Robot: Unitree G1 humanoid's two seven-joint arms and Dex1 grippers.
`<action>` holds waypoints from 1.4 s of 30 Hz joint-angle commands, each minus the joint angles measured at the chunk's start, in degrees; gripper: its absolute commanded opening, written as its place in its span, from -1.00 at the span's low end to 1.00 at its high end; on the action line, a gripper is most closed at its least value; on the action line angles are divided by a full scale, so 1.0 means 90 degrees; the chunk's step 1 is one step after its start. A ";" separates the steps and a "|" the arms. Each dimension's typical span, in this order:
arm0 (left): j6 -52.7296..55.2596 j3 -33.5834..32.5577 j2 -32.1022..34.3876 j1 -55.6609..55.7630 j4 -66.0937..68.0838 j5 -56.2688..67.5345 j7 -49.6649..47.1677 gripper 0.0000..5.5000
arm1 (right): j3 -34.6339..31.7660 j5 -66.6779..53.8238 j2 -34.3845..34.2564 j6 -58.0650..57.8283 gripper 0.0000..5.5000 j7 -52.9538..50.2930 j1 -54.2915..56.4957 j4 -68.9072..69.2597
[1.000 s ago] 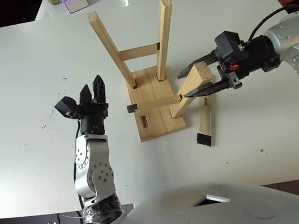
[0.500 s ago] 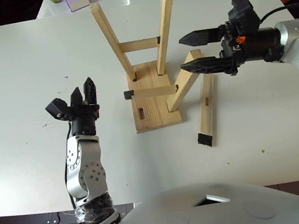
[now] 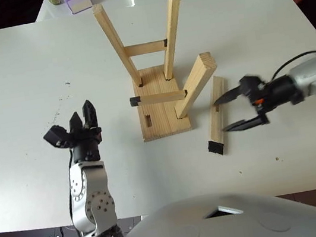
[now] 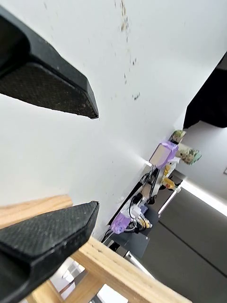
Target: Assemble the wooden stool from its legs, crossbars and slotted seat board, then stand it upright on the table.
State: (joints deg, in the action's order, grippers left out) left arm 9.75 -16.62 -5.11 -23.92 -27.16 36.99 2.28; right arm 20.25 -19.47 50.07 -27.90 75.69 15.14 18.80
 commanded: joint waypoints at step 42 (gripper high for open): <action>-0.1322 0.1020 -0.0532 -0.0406 0.0386 -0.0244 -0.0770 0.18 | -0.1375 0.0218 0.0302 -0.1838 0.41 -0.0714 0.0133 -0.1908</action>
State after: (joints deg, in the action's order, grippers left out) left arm -1.46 -7.75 -6.52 -28.34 -24.11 34.85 -3.94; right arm 8.15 -17.77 52.02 -44.28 70.49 18.51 -0.02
